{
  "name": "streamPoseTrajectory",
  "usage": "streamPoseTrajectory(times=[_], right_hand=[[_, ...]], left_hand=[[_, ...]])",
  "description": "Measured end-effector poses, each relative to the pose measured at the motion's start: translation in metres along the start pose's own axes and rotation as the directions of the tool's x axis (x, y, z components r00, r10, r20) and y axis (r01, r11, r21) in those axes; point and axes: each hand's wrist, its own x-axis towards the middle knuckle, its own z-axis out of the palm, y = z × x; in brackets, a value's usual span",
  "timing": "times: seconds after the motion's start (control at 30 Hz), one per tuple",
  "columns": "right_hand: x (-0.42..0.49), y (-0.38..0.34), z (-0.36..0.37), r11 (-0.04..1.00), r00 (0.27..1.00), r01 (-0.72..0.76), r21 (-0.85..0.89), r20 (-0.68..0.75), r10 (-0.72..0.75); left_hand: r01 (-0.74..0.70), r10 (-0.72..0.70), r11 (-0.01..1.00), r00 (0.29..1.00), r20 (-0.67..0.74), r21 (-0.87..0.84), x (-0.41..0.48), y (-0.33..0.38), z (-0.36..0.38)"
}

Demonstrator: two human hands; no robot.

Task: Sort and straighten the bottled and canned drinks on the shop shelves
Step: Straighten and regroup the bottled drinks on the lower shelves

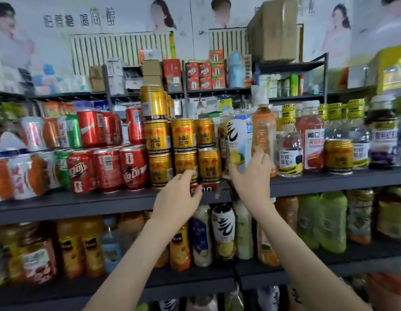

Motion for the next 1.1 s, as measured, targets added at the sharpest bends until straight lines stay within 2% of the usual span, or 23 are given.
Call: streamPoseTrajectory(times=[0.23, 0.47, 0.57, 0.67, 0.77, 0.83, 0.9, 1.0, 1.1], right_hand=[[0.031, 0.011, 0.015, 0.987, 0.979, -0.16, -0.028, 0.121, 0.163], [0.046, 0.016, 0.027, 0.981, 0.974, -0.189, -0.053, 0.117, 0.194], [0.046, 0.018, 0.027, 0.983, 0.976, -0.183, -0.013, 0.122, 0.183], [0.039, 0.016, 0.016, 0.987, 0.98, -0.153, 0.052, 0.134, 0.145], [0.02, 0.009, -0.005, 0.984, 0.995, -0.042, 0.176, 0.096, 0.025], [0.005, -0.003, -0.023, 0.952, 0.994, 0.02, 0.306, 0.099, -0.052], [-0.011, -0.016, -0.04, 0.913, 0.98, 0.032, 0.406, 0.167, -0.109], [-0.038, -0.026, -0.053, 0.876, 0.916, -0.028, 0.482, 0.363, -0.171], [-0.067, -0.02, -0.049, 0.871, 0.816, -0.084, 0.484, 0.535, -0.219]], left_hand=[[-0.014, 0.014, 1.0, 1.0, 0.017, -0.012, 0.02, -0.003, 0.016], [-0.038, 0.037, 0.995, 0.999, -0.015, -0.094, 0.017, -0.012, 0.016], [-0.055, 0.05, 0.988, 0.998, -0.034, -0.146, 0.008, -0.018, 0.017], [-0.054, 0.034, 0.961, 0.996, -0.08, -0.272, -0.006, -0.027, 0.017], [-0.007, -0.047, 0.889, 0.993, -0.107, -0.457, -0.022, -0.029, 0.012], [0.0, -0.05, 0.824, 0.996, -0.072, -0.567, -0.032, -0.023, 0.005], [0.025, -0.01, 0.757, 1.0, 0.027, -0.653, -0.041, -0.01, -0.001], [0.069, 0.037, 0.662, 0.992, 0.124, -0.746, -0.058, 0.01, 0.0], [0.149, -0.045, 0.663, 0.986, 0.159, -0.734, -0.078, 0.009, 0.006]])
